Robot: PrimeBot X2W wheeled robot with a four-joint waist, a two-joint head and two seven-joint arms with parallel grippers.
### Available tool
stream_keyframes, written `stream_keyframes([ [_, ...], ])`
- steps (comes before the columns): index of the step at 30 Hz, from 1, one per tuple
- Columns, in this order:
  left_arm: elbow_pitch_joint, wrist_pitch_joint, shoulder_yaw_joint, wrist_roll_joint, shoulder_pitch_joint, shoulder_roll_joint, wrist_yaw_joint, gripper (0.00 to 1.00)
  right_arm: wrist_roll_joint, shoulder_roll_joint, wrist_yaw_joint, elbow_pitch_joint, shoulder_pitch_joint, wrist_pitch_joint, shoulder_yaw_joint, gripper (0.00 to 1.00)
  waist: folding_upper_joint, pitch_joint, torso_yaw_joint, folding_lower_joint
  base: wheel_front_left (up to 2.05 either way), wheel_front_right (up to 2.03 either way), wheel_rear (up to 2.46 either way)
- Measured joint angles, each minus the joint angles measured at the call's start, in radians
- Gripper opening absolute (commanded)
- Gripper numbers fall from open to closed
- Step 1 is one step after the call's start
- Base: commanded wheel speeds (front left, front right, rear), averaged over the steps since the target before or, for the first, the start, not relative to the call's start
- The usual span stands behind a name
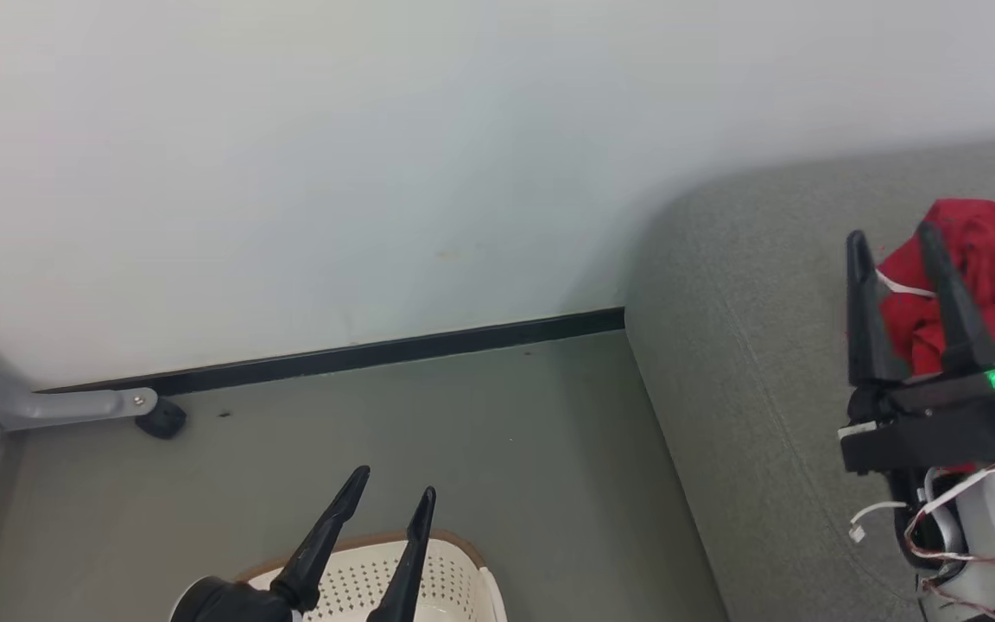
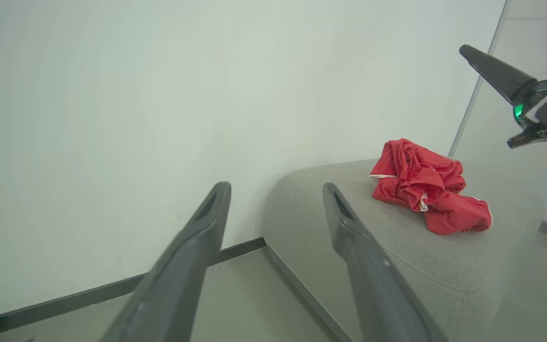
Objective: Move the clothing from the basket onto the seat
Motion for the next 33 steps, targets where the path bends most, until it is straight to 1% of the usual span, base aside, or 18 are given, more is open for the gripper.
stream_keyframes([
  [2,0.001,0.0,0.021,0.0,0.013,-0.012,0.01,1.0,0.028,0.0,0.0,-0.029,0.034,0.0,0.036,1.0,0.0,-0.014,0.022,0.0,0.0,0.0,0.0],
  [6,0.01,0.0,0.056,0.009,0.049,-0.021,0.028,1.0,0.085,0.012,0.0,-0.052,0.107,0.0,0.071,1.0,0.0001,-0.04,0.069,0.0,0.0,0.0,0.0],
  [13,0.02,0.0,0.104,0.043,0.072,-0.021,0.052,1.0,0.091,0.049,0.0,-0.052,0.213,0.0,0.131,1.0,0.0,-0.07,0.137,0.0,0.0,0.0,0.0],
  [17,0.023,0.0,0.166,0.047,0.101,-0.025,0.095,1.0,0.063,0.089,0.0,-0.03,0.252,0.0,0.154,1.0,0.0002,-0.084,0.176,0.0,0.0,0.0,0.0],
  [18,0.026,0.0,0.183,0.056,0.105,-0.026,0.104,1.0,0.049,0.098,0.0,-0.017,0.269,0.0,0.174,1.0,0.0002,-0.09,0.192,0.0,0.0,0.0,0.0],
  [22,0.031,0.0,0.205,0.066,0.119,-0.027,0.113,1.0,0.036,0.109,-0.001,0.004,0.282,0.0,0.184,1.0,0.0002,-0.099,0.216,0.0001,0.0,0.0,0.0],
  [24,0.035,0.0,0.207,0.077,0.129,-0.03,0.114,1.0,0.003,0.107,-0.007,0.014,0.286,0.0,0.186,1.0,0.0002,-0.101,0.223,0.0001,0.0,0.0,0.0],
  [26,0.051,0.0,0.213,0.079,0.139,-0.033,0.124,1.0,-0.011,0.108,-0.017,0.026,0.295,0.0,0.19,1.0,0.0001,-0.104,0.226,0.0001,0.0,0.0,0.0],
  [30,0.079,0.0,0.226,0.108,0.145,-0.038,0.148,1.0,-0.014,0.113,-0.058,0.052,0.327,0.0,0.171,1.0,0.0002,-0.105,0.226,0.0001,0.0,0.0,0.0],
  [32,0.085,0.0,0.227,0.112,0.145,-0.04,0.148,1.0,-0.014,0.12,-0.077,0.057,0.345,0.0,0.152,1.0,0.0001,-0.105,0.226,0.0001,0.0,0.0,0.0],
  [33,0.087,0.0,0.225,0.119,0.145,-0.04,0.148,1.0,-0.014,0.121,-0.081,0.058,0.352,0.0,0.147,1.0,0.0002,-0.105,0.225,0.0001,0.0,0.0,0.0],
])
